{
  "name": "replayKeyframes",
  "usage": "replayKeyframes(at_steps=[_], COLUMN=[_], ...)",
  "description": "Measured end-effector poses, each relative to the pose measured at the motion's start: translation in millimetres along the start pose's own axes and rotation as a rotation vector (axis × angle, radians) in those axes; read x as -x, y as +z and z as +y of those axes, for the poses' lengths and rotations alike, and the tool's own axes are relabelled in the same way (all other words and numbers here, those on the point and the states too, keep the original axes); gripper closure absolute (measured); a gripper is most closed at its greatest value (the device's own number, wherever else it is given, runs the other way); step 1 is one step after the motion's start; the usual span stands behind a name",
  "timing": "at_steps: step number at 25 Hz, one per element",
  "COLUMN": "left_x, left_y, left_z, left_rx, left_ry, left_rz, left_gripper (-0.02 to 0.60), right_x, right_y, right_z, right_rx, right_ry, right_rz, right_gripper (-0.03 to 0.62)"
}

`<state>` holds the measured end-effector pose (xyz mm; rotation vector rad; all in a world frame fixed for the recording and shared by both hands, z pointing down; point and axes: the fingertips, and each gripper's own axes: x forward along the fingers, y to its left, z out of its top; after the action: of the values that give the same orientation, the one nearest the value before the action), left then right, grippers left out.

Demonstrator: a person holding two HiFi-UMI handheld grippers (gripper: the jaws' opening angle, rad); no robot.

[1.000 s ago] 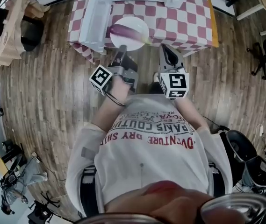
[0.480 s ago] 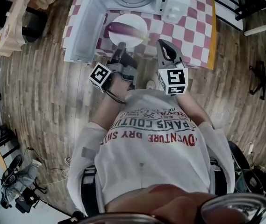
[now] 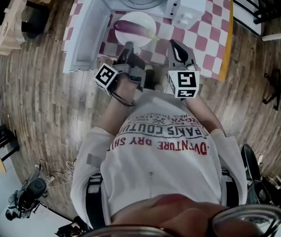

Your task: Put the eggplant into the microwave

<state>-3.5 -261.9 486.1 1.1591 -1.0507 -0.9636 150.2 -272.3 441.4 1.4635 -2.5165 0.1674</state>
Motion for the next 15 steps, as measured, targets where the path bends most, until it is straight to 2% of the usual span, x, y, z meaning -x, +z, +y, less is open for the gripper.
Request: replayKeyframes(at_steps=[8, 15], left_x=[-70, -118], left_y=[21, 46], left_z=[5, 30], left_rx=[-0.004, -0.007], left_ry=[0.026, 0.080], left_rz=[0.043, 0.098], left_gripper=[0.545, 0.545], right_x=[-56, -107], right_y=[5, -3], right_z=[-21, -31], right_rx=[0.000, -0.005], right_ry=[-0.031, -0.055], right_rz=[0.029, 0.058], right_gripper=[0.572, 0.572])
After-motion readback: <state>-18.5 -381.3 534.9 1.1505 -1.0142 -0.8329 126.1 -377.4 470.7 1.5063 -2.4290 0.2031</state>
